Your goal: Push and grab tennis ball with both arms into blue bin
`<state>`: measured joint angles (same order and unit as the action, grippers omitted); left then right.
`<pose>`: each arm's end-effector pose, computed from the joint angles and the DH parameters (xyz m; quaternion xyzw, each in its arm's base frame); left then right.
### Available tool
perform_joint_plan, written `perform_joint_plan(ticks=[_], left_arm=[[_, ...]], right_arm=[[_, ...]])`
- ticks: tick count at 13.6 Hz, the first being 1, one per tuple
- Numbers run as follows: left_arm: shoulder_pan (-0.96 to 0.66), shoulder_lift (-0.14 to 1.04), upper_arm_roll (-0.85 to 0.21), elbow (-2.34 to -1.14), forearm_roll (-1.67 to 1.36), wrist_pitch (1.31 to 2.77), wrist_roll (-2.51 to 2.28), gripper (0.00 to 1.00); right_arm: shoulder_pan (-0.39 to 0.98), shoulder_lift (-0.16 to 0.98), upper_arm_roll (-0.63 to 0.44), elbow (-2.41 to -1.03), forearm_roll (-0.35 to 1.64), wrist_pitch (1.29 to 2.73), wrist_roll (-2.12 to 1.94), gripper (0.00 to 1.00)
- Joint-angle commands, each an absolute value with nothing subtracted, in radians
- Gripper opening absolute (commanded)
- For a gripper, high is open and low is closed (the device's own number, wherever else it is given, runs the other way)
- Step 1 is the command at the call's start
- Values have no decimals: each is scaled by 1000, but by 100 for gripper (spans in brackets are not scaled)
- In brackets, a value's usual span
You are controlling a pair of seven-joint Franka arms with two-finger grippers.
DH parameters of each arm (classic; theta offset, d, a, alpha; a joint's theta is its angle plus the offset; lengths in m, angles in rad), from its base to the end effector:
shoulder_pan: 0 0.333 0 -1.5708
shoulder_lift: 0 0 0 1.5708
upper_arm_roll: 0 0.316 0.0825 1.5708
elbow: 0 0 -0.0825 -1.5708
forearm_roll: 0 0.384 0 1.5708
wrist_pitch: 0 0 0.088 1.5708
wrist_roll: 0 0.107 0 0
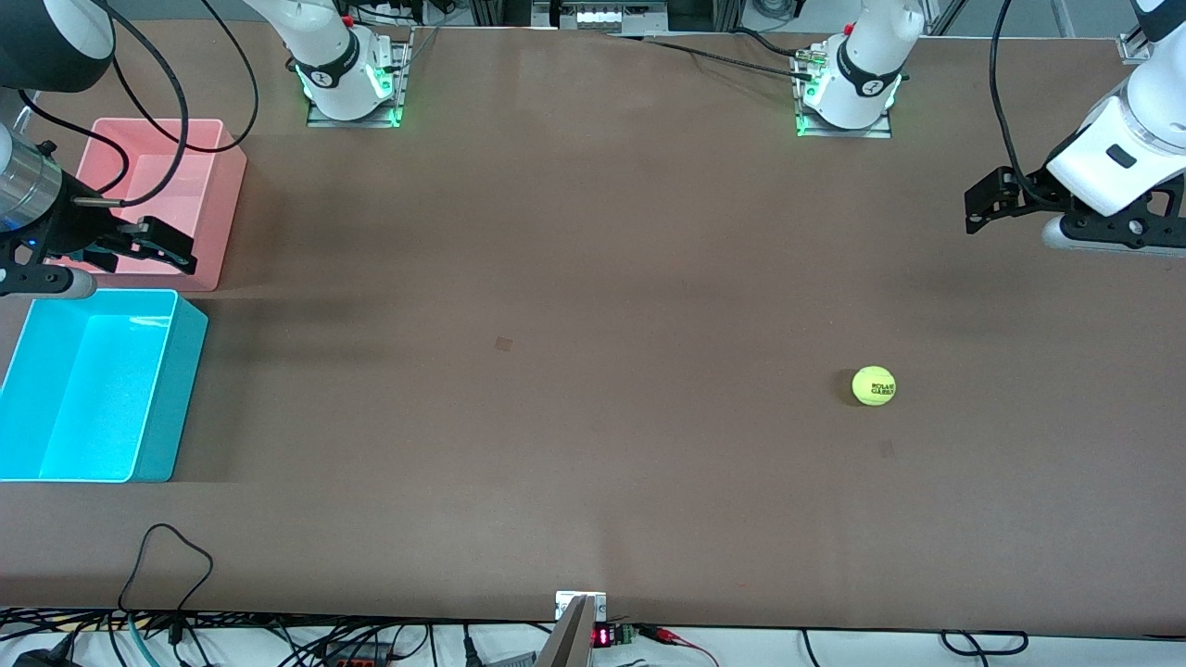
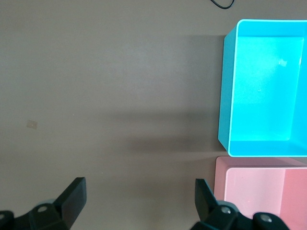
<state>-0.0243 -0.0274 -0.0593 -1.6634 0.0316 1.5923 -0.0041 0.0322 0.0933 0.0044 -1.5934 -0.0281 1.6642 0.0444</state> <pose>0.5440 -0.0427 0.5977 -0.9988 0.0404 0.0211 0.0175 0.5878 0.0187 0.5686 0.9998 -0.0024 -0.0107 0.0142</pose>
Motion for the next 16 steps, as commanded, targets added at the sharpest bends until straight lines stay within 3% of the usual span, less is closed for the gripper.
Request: perform_joint_plan(ticks=[1,11,16], left_arm=[[-22,-11,-54,-1637,29,1582,0,100],[-21,9,-49,-1615,18,1552,3,100],[-18,34,-41,-1608,23,1542,2,100]], right_arm=[[28,91,6,-1595,-40,1671,52,100],[38,189,11,-1595,-25,1675,51,100],[89,180,15,-1682,-25,1722,51,100]])
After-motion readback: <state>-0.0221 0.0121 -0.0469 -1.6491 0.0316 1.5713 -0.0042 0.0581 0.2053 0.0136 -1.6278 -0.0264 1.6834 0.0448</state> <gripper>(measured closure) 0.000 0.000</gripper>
